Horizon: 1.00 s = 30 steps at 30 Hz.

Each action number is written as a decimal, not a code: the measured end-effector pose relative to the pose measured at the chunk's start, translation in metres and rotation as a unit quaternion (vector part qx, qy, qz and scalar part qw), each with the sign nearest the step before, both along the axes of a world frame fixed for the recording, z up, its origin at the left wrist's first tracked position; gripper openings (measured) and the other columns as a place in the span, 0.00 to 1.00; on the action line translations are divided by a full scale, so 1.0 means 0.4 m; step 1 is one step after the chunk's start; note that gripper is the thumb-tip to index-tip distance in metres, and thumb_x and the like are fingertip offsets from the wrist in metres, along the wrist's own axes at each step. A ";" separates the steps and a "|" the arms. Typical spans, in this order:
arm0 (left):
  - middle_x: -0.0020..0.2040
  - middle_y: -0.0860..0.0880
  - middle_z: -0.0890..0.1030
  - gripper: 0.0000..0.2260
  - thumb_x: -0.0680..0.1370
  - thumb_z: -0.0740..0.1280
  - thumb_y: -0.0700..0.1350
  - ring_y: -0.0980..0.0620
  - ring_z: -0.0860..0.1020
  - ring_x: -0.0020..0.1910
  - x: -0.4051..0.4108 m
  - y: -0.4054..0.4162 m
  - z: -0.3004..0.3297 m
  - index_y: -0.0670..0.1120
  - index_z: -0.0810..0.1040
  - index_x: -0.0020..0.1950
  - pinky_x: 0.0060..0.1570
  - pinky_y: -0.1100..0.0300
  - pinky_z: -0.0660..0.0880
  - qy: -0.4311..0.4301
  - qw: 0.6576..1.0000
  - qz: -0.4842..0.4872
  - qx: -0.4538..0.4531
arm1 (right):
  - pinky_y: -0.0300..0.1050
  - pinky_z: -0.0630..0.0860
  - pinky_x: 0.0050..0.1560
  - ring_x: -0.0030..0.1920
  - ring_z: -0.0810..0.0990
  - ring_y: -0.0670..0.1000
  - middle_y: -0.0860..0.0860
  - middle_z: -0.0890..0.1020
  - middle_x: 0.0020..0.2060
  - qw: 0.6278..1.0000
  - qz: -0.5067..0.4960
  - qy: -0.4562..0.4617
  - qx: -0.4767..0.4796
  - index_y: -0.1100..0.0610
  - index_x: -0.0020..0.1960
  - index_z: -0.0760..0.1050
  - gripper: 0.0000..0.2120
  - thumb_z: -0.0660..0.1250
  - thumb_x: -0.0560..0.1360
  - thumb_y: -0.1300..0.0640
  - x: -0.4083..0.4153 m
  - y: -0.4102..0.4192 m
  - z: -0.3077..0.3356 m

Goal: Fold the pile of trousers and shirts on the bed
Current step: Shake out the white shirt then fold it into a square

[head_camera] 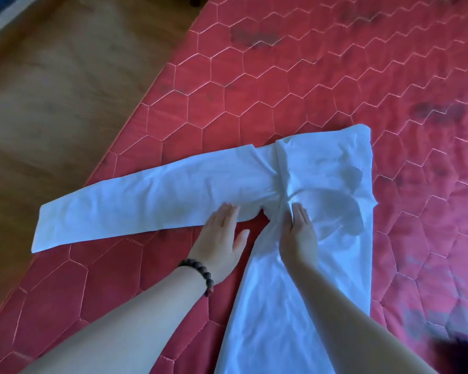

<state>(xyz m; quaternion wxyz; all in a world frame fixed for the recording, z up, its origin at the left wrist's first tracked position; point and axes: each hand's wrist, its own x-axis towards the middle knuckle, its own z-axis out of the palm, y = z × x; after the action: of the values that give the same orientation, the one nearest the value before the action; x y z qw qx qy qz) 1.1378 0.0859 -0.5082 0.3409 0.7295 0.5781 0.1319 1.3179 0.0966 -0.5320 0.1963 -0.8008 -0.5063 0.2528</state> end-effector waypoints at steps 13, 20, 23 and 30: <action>0.28 0.52 0.65 0.16 0.80 0.62 0.39 0.55 0.63 0.28 -0.017 0.135 0.136 0.46 0.66 0.32 0.28 0.65 0.60 -0.172 0.934 0.311 -0.025 | 0.49 0.48 0.77 0.76 0.44 0.43 0.49 0.50 0.78 0.957 0.271 0.092 0.051 0.53 0.78 0.55 0.29 0.61 0.80 0.53 -0.096 0.003 0.144; 0.44 0.43 0.83 0.09 0.78 0.62 0.33 0.44 0.78 0.44 -0.281 0.178 0.213 0.39 0.81 0.52 0.45 0.60 0.69 -0.034 0.955 0.216 0.203 | 0.53 0.41 0.77 0.77 0.38 0.48 0.49 0.40 0.77 0.959 0.262 -0.111 0.009 0.51 0.77 0.36 0.44 0.63 0.74 0.60 -0.086 0.057 0.089; 0.50 0.44 0.84 0.14 0.71 0.61 0.26 0.47 0.80 0.50 -0.405 0.187 0.216 0.38 0.82 0.48 0.51 0.61 0.72 0.014 0.951 0.147 0.271 | 0.53 0.41 0.77 0.77 0.39 0.49 0.49 0.40 0.78 0.954 0.261 -0.148 -0.010 0.47 0.74 0.30 0.45 0.61 0.74 0.62 -0.123 0.076 0.061; 0.50 0.46 0.84 0.16 0.65 0.64 0.22 0.43 0.82 0.50 -0.619 0.035 0.061 0.40 0.80 0.43 0.47 0.49 0.79 0.153 0.984 -0.032 0.088 | 0.51 0.41 0.77 0.78 0.42 0.48 0.48 0.43 0.79 0.935 0.296 -0.175 -0.082 0.50 0.79 0.40 0.38 0.59 0.78 0.56 -0.208 0.095 -0.024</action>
<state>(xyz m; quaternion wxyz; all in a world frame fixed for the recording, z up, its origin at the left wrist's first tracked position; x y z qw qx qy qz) 0.8901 0.0997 -0.4838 0.1873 0.7861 0.5862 0.0579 1.2348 0.1344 -0.5415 -0.0457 -0.6593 -0.7243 0.1963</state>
